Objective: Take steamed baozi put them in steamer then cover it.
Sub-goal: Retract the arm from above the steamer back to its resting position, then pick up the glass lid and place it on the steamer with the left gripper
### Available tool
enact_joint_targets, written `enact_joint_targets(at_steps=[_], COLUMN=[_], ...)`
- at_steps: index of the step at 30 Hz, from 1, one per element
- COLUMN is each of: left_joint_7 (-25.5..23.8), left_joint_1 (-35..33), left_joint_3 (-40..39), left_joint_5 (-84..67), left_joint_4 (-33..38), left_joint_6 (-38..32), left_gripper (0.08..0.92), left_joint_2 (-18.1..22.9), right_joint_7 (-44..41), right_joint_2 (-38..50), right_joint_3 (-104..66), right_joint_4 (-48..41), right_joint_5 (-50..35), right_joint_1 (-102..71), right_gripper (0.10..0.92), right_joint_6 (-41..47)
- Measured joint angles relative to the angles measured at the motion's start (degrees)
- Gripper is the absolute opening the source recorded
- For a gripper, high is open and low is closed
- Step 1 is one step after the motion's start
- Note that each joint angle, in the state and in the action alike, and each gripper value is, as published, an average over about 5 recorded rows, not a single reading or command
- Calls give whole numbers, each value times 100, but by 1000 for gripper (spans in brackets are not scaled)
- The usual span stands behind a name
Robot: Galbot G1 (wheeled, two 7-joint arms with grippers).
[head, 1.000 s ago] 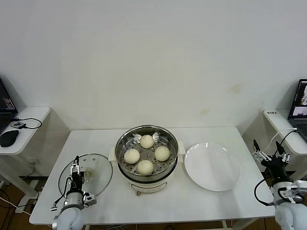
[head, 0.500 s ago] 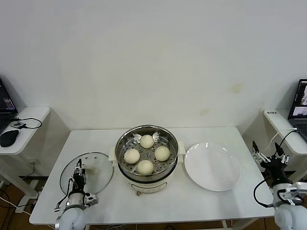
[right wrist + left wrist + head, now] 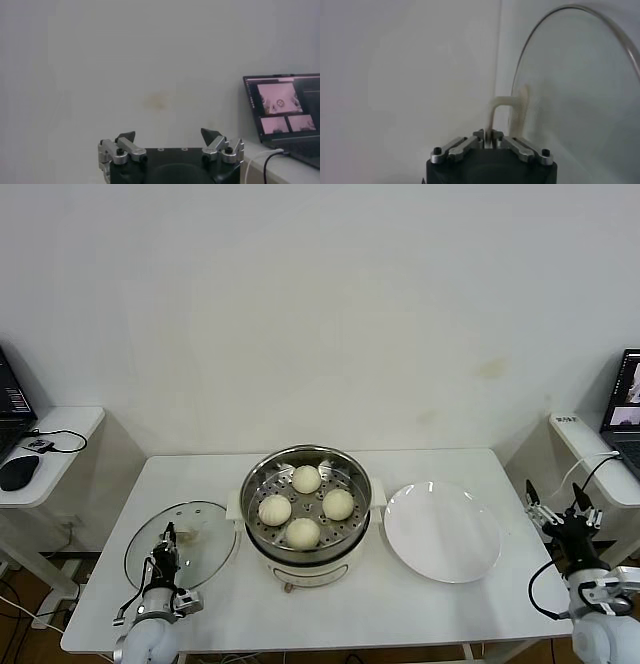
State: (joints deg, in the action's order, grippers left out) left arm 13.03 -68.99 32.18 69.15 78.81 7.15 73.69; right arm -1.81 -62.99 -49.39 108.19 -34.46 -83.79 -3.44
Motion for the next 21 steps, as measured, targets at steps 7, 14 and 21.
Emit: enact_joint_targets(at_steps=[7,14,21], left_joint_7=[-70,-325,-607], left_joint_1=[-154,-471,-849], left_joint_3=[78,207,360], left_joint_5=[104,370,716], left_joint_4=[290,1041,1893], left_joint_6=[84,356,641], left_gripper=[122,122,122], left_joint_2=[9,125,173], right_joint_7=[-8,-2,1], right_joint_2=[13,21,28], right_joint_3=[15,59,125], right_joint_4=[21,20,26], right_joint_5=[-11,-50,-75], right_joint_1=[37,111,187], right_gripper=[823,823,823], right_joint_6=[12,44,73])
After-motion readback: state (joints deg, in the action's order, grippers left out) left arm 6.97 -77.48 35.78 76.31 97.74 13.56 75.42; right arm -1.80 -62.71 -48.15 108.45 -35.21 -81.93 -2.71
